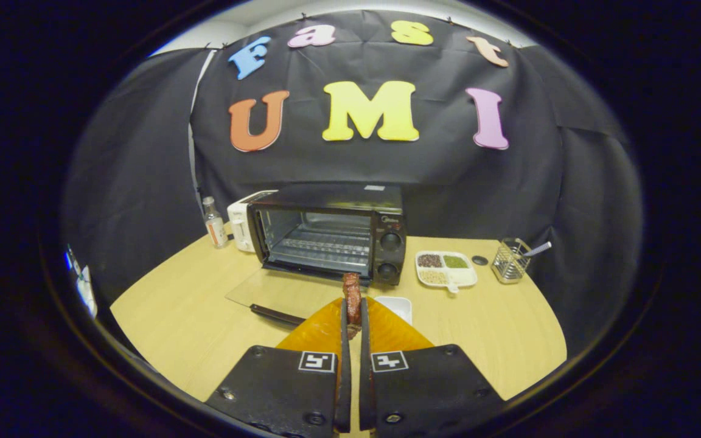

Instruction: Open the toaster oven, put the food inside, and close the toaster oven door.

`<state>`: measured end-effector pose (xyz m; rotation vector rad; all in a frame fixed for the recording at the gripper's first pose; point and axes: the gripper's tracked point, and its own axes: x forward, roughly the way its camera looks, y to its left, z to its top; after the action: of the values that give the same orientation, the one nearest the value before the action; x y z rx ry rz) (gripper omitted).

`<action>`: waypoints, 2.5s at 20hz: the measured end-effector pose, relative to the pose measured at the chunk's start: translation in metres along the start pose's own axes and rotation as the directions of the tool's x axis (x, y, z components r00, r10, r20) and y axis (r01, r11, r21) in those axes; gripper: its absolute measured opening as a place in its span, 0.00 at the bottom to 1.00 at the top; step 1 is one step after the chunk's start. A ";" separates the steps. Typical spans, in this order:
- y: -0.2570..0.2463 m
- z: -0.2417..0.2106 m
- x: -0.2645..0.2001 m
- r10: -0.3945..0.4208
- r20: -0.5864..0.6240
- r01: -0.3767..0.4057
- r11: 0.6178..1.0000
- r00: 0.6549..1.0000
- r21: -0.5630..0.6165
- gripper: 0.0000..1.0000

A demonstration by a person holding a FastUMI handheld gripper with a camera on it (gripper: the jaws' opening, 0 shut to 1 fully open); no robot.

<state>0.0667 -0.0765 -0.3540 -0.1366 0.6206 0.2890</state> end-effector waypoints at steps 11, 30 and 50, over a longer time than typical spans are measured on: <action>0.092 0.014 0.060 0.083 0.090 -0.093 0.989 0.992 0.113 0.08; 0.057 0.022 0.265 0.124 0.161 -0.202 0.500 0.979 0.842 0.08; 0.047 0.029 0.194 -0.170 0.105 0.136 0.952 0.980 0.275 0.33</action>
<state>0.2183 0.0182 -0.4466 0.0927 0.5132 0.0605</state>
